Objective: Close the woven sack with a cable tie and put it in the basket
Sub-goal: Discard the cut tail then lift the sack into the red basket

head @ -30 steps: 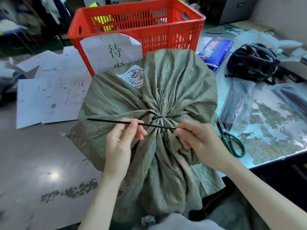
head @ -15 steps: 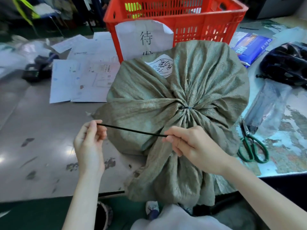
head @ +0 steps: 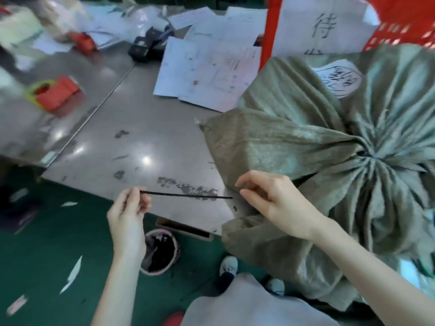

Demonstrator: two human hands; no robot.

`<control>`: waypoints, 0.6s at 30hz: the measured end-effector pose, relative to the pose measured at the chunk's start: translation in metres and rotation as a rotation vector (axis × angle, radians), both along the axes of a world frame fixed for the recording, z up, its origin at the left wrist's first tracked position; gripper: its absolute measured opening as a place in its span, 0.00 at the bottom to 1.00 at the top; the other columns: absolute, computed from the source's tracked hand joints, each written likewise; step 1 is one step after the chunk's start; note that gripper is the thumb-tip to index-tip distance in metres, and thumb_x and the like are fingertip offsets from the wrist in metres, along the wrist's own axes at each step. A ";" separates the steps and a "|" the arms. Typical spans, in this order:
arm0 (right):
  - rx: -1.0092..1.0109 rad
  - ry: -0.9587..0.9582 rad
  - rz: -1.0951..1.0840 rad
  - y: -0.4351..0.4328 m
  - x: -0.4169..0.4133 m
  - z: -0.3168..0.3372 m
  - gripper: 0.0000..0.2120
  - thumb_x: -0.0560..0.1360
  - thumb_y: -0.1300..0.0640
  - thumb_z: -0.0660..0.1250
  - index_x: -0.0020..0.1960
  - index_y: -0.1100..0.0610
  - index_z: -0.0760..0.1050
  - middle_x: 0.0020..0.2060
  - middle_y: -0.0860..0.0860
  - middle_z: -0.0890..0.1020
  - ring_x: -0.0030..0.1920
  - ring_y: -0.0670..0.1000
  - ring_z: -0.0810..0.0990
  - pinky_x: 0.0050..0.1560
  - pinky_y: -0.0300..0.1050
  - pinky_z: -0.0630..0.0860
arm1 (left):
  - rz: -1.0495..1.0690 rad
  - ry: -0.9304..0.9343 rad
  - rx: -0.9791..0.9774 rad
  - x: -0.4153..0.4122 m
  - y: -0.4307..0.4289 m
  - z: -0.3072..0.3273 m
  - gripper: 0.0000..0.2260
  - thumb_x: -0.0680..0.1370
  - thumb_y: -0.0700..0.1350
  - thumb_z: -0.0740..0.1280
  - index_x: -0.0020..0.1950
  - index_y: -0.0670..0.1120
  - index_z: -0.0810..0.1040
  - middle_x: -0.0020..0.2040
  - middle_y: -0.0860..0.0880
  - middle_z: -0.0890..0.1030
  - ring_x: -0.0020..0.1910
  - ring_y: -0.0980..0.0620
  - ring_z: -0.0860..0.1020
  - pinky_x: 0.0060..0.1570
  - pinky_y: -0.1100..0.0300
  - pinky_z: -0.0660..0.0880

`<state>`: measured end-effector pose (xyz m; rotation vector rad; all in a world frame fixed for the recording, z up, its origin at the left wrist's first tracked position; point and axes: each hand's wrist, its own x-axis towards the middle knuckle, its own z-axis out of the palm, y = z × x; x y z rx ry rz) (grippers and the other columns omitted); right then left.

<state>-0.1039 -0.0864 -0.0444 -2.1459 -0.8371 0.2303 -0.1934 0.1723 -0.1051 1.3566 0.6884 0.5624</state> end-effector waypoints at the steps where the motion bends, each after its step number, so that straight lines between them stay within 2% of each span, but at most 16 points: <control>1: 0.011 0.020 0.011 0.008 0.002 -0.003 0.05 0.78 0.58 0.63 0.52 0.56 0.76 0.36 0.44 0.77 0.34 0.43 0.74 0.36 0.33 0.68 | 0.010 0.035 0.043 -0.007 0.007 -0.005 0.11 0.81 0.40 0.61 0.42 0.48 0.80 0.36 0.52 0.77 0.37 0.57 0.75 0.40 0.65 0.73; 3: 0.035 0.066 0.044 0.028 0.004 -0.010 0.05 0.78 0.60 0.63 0.53 0.57 0.75 0.35 0.42 0.77 0.32 0.44 0.74 0.36 0.32 0.68 | 0.025 0.114 0.143 -0.023 0.022 -0.016 0.11 0.80 0.40 0.62 0.43 0.49 0.81 0.36 0.51 0.78 0.37 0.57 0.76 0.40 0.65 0.74; 6: 0.049 0.097 0.106 0.055 0.005 -0.020 0.05 0.78 0.61 0.63 0.53 0.57 0.75 0.35 0.46 0.78 0.31 0.44 0.72 0.36 0.31 0.67 | 0.013 0.242 0.269 -0.043 0.043 -0.030 0.10 0.79 0.39 0.63 0.44 0.50 0.82 0.37 0.49 0.80 0.37 0.57 0.77 0.41 0.66 0.74; 8: 0.037 0.115 0.145 0.070 0.005 -0.026 0.05 0.77 0.60 0.63 0.52 0.57 0.76 0.36 0.48 0.80 0.32 0.42 0.72 0.36 0.31 0.68 | 0.011 0.314 0.301 -0.054 0.055 -0.037 0.10 0.79 0.40 0.63 0.43 0.50 0.82 0.37 0.48 0.81 0.35 0.60 0.77 0.39 0.70 0.74; 13: -0.011 0.201 0.175 0.101 0.010 -0.043 0.06 0.77 0.59 0.64 0.52 0.57 0.78 0.40 0.44 0.80 0.38 0.38 0.76 0.40 0.30 0.71 | 0.037 0.435 0.314 -0.080 0.090 -0.049 0.09 0.79 0.38 0.63 0.43 0.46 0.81 0.37 0.45 0.81 0.30 0.63 0.76 0.37 0.74 0.72; 16: -0.079 0.233 0.191 0.116 0.015 -0.055 0.07 0.77 0.58 0.63 0.53 0.56 0.78 0.42 0.48 0.82 0.39 0.44 0.77 0.42 0.37 0.74 | 0.042 0.546 0.368 -0.091 0.109 -0.068 0.07 0.78 0.40 0.65 0.44 0.46 0.82 0.34 0.51 0.82 0.32 0.60 0.77 0.35 0.75 0.70; 18: -0.116 0.257 0.209 0.126 0.021 -0.063 0.07 0.77 0.59 0.63 0.52 0.56 0.78 0.42 0.49 0.82 0.41 0.45 0.78 0.44 0.40 0.75 | 0.042 0.618 0.404 -0.095 0.121 -0.086 0.06 0.78 0.41 0.66 0.44 0.48 0.82 0.34 0.54 0.83 0.35 0.52 0.79 0.34 0.71 0.70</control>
